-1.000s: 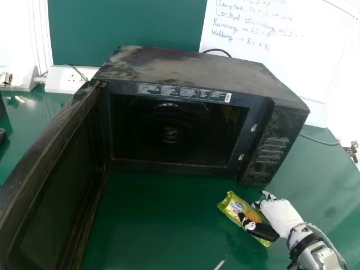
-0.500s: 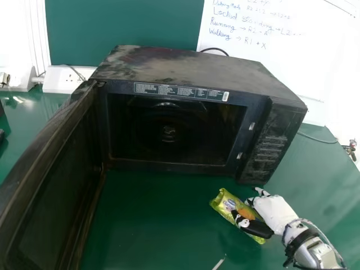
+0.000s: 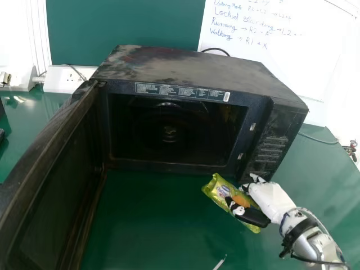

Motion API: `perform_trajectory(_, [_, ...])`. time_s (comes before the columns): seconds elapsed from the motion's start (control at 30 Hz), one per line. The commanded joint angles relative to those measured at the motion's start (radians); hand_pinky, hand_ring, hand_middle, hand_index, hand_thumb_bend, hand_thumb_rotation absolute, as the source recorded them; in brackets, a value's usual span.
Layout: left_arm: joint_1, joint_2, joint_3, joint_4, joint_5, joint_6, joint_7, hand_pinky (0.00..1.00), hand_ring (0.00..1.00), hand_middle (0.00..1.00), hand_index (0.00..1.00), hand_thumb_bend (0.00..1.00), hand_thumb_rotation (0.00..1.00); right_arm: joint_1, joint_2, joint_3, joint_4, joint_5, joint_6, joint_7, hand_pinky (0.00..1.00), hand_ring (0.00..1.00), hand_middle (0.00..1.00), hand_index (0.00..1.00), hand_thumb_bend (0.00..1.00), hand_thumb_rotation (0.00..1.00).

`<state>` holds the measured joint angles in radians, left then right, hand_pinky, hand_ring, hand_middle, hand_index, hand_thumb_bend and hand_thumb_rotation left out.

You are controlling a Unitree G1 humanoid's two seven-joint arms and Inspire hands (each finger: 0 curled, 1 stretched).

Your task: Put biscuit inside oven

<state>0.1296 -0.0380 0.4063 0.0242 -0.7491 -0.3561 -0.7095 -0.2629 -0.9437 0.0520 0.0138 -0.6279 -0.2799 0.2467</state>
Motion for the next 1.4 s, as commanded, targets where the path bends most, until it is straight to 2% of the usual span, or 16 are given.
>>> perform_trajectory(0.0, [0.002,-0.001,-0.011,0.007,-0.006,0.005,-0.004,0.95,0.94,0.94,0.92,0.94,0.68,-0.024,0.013,-0.015,-0.025,0.021,0.006,0.017,0.25,0.34,0.4,0.52,0.52,0.0])
perform_trajectory(0.03, [0.002,-0.001,-0.012,0.007,-0.005,0.005,-0.003,0.95,0.94,0.94,0.92,0.94,0.69,-0.031,0.015,-0.014,-0.028,0.023,0.008,0.024,0.25,0.34,0.4,0.52,0.52,0.0])
perform_trajectory(0.13, [0.003,-0.004,-0.013,0.004,-0.004,0.007,0.001,0.95,0.94,0.94,0.92,0.94,0.69,-0.053,0.026,-0.006,-0.034,0.02,0.014,0.037,0.34,0.43,0.43,0.52,0.53,0.0])
perform_trajectory(0.23, [0.004,-0.006,-0.014,0.003,-0.002,0.008,0.006,0.94,0.94,0.94,0.92,0.94,0.68,-0.069,0.042,0.0,-0.049,0.014,0.036,0.058,0.35,0.43,0.43,0.52,0.53,0.0])
perform_trajectory(0.4, [0.005,-0.011,-0.017,0.001,-0.002,0.008,0.006,0.94,0.94,0.94,0.91,0.94,0.68,-0.112,0.076,0.02,-0.049,-0.002,0.032,0.059,0.29,0.37,0.41,0.52,0.52,0.0])
perform_trajectory(0.6, [0.003,-0.016,-0.022,0.005,-0.003,0.006,0.0,0.94,0.93,0.93,0.91,0.94,0.67,-0.164,0.111,0.049,-0.037,-0.031,0.024,0.054,0.29,0.38,0.41,0.53,0.52,0.0])
perform_trajectory(0.9, [0.009,-0.019,-0.027,-0.001,0.0,0.002,0.006,0.92,0.92,0.93,0.91,0.95,0.67,-0.238,0.187,0.1,-0.001,-0.075,0.028,0.043,0.22,0.32,0.4,0.52,0.52,0.0])
perform_trajectory(1.17, [0.014,-0.018,-0.028,-0.007,-0.005,0.002,0.003,0.91,0.92,0.93,0.91,0.95,0.67,-0.296,0.248,0.137,0.027,-0.098,0.044,0.036,0.21,0.3,0.4,0.52,0.52,0.0])
perform_trajectory(1.37, [0.013,-0.015,-0.028,-0.002,-0.005,0.0,-0.005,0.92,0.93,0.93,0.92,0.94,0.68,-0.338,0.29,0.158,0.064,-0.106,0.048,0.017,0.28,0.38,0.42,0.53,0.53,0.0])
